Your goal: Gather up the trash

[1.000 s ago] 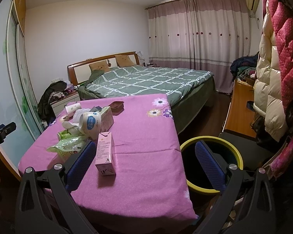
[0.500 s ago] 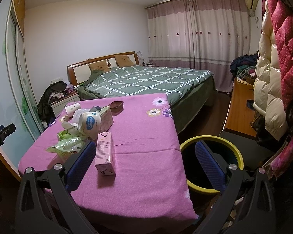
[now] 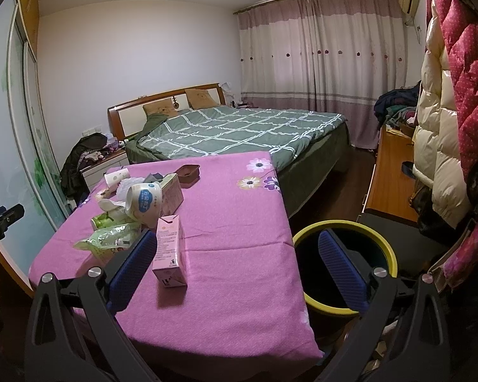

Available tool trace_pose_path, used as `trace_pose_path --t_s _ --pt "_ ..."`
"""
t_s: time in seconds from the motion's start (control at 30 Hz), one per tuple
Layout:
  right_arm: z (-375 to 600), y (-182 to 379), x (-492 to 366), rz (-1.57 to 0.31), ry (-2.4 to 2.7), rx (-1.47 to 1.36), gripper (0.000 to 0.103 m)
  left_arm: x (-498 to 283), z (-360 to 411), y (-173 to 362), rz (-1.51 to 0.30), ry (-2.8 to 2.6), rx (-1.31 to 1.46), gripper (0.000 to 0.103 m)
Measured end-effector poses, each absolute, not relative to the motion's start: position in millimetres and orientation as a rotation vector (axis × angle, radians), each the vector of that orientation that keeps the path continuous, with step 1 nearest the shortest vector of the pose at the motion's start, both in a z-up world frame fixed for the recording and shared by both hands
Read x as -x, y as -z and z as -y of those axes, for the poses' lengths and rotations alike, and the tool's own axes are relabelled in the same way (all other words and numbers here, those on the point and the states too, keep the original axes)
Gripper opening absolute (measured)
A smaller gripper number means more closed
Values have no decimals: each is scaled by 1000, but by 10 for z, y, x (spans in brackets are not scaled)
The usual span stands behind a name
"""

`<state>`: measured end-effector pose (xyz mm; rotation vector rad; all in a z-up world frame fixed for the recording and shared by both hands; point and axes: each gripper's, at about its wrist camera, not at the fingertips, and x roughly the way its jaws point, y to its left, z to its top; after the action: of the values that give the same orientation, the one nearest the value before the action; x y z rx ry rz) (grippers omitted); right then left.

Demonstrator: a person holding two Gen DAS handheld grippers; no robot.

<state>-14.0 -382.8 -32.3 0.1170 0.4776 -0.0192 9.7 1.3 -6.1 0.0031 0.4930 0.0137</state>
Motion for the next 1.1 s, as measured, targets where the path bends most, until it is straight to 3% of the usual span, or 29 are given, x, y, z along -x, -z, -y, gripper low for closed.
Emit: trace_pose_path --t_s 1.1 --pt "3779 338 27 -498 14 -107 97 -175 -83 138 -526 -25 2 99"
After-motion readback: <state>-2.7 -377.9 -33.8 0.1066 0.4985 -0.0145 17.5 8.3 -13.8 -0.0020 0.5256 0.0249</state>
